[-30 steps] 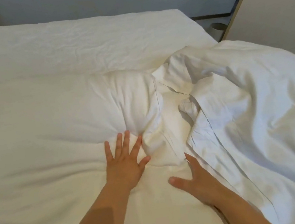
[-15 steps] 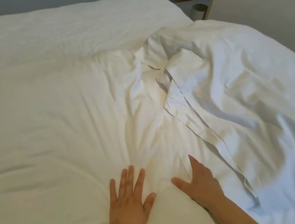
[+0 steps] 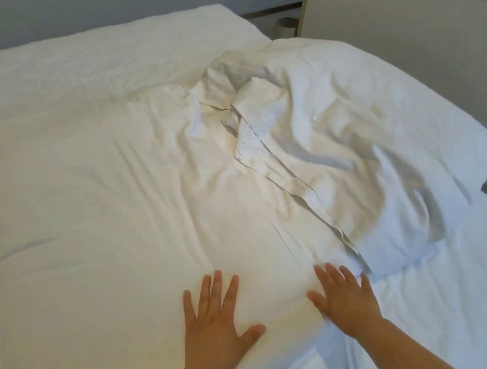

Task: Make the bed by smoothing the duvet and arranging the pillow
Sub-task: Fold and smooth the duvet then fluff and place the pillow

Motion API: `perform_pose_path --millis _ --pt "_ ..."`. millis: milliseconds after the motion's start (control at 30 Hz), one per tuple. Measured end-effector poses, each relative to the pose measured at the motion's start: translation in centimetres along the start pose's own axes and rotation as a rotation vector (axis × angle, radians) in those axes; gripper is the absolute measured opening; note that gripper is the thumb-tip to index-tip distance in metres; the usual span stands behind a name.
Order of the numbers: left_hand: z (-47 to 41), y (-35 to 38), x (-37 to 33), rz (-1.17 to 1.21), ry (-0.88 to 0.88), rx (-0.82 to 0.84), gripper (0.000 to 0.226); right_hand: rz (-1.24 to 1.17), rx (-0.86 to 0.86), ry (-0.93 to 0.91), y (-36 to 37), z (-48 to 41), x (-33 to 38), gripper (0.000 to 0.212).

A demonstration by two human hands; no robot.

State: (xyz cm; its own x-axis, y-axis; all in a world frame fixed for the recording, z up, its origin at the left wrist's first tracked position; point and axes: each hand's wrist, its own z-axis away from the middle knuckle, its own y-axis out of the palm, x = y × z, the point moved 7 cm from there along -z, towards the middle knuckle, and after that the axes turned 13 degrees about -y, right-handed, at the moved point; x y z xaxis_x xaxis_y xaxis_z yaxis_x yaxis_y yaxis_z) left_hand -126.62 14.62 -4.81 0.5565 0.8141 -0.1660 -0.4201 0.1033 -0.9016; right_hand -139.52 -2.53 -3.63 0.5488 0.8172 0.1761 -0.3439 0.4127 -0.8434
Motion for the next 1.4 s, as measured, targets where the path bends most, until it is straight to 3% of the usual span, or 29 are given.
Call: perform_pose_path --millis 100,233,300,400,500,600,700,833,867,1000,1100,1267,1400 --pt "1.0 0.9 -0.6 -0.010 -0.068 0.012 0.072 -0.045 -0.142 -0.018 -1.6 -0.2 -2.3 0.151" --pt "0.9 -1.8 -2.5 0.149 -0.328 -0.050 0.091 -0.151 -0.455 -0.207 -5.4 0.4 -5.2 0.079" --pt "-0.1 -3.0 -5.9 0.243 -0.426 -0.091 0.072 -0.208 -0.613 -0.258 -8.1 0.4 -8.8 0.056" --pt "-4.0 -5.2 -14.9 0.359 -0.423 -0.149 0.064 -0.267 -0.938 -0.287 -13.9 0.3 -15.5 0.051" --pt "-9.2 -7.8 -25.7 0.477 -0.280 -0.196 0.064 -0.302 -1.026 -0.258 -17.9 0.3 -23.0 0.067" --pt "-13.2 -10.2 -36.7 0.537 -0.127 -0.185 0.065 -0.214 -0.957 -0.114 -20.6 -0.7 -32.1 0.078" --pt "-16.3 -8.6 -42.7 0.347 -0.058 -0.095 0.074 -0.249 -0.702 0.099 -22.3 -3.7 -40.8 0.062" --pt "-18.7 -3.8 -42.1 0.088 -0.107 -0.024 0.133 -0.374 -0.483 0.275 -22.7 -8.8 -48.7 0.069" --pt "-19.3 -3.1 -41.8 0.052 -0.126 -0.024 0.135 -0.423 -0.444 0.298 -22.6 -10.2 -50.0 0.071" --pt "-21.7 -2.5 -41.6 -0.027 -0.125 -0.115 0.120 -0.675 -0.342 0.313 -21.2 -14.8 -53.1 0.088" --pt "-22.5 -0.9 -41.7 -0.078 -0.078 -0.020 0.076 -0.839 -0.335 0.301 -20.8 -16.1 -54.1 0.094" --pt "-22.6 -0.2 -41.6 -0.100 -0.058 0.047 0.067 -1.024 -0.307 0.360 -20.7 -17.1 -55.8 0.084" --pt "-22.6 0.4 -41.3 -0.148 -0.047 0.005 0.071 -1.047 -0.249 0.285 -22.4 -17.2 -54.0 0.048"
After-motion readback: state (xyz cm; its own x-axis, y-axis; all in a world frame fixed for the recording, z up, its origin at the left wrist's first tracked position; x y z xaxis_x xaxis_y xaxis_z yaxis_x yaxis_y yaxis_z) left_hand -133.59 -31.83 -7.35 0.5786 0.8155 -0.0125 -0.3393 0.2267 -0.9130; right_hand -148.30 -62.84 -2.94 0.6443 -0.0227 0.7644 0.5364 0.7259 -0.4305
